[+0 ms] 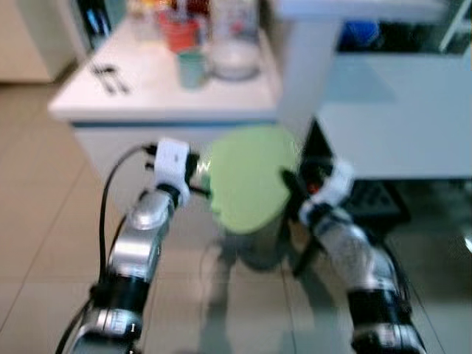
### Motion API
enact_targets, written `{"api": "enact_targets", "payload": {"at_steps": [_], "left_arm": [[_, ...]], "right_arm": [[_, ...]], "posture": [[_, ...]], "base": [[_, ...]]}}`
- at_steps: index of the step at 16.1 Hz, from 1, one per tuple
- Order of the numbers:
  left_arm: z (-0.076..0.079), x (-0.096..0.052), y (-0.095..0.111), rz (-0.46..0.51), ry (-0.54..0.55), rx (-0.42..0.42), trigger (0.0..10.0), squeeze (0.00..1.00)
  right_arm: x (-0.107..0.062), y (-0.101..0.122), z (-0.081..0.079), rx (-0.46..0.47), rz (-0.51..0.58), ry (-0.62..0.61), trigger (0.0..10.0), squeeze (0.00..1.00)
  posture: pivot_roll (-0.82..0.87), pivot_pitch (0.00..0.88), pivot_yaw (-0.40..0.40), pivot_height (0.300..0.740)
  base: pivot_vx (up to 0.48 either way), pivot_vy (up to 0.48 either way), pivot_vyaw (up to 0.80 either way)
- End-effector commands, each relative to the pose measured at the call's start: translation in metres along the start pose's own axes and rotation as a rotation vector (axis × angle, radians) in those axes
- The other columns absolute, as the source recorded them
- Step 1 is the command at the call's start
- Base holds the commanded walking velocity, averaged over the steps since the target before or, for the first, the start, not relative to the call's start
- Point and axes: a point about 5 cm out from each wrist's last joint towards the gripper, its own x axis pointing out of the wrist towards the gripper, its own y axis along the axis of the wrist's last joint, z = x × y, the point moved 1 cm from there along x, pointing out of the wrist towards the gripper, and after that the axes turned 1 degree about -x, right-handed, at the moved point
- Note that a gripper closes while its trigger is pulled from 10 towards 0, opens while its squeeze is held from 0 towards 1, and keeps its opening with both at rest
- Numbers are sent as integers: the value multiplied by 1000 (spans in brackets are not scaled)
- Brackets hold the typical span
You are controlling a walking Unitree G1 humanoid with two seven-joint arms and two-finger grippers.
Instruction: Setting the table
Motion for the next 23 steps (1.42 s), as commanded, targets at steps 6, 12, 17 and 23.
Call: {"api": "enact_targets", "payload": {"at_steps": [6,12,17,23], "left_arm": [[8,4,4,19,-21,-2,10000,0],[-20,-23,-23,-50,-15,-100,10000,0],[-35,-52,-53,-150,5,-122,10000,0],[-21,-55,-55,-175,-107,-72,10000,0]], "right_arm": [[-16,47,23,-73,128,-36,10000,0],[-31,25,48,-213,17,-100,10000,0],[-46,-4,62,-458,-135,-95,10000,0],[-44,-3,53,-476,-125,-30,10000,0]], "posture": [[62,0,19,740],[76,0,12,740],[80,0,11,740],[71,0,8,740]], "base": [[41,-69,0],[0,0,0],[0,0,0],[0,0,0]]}}
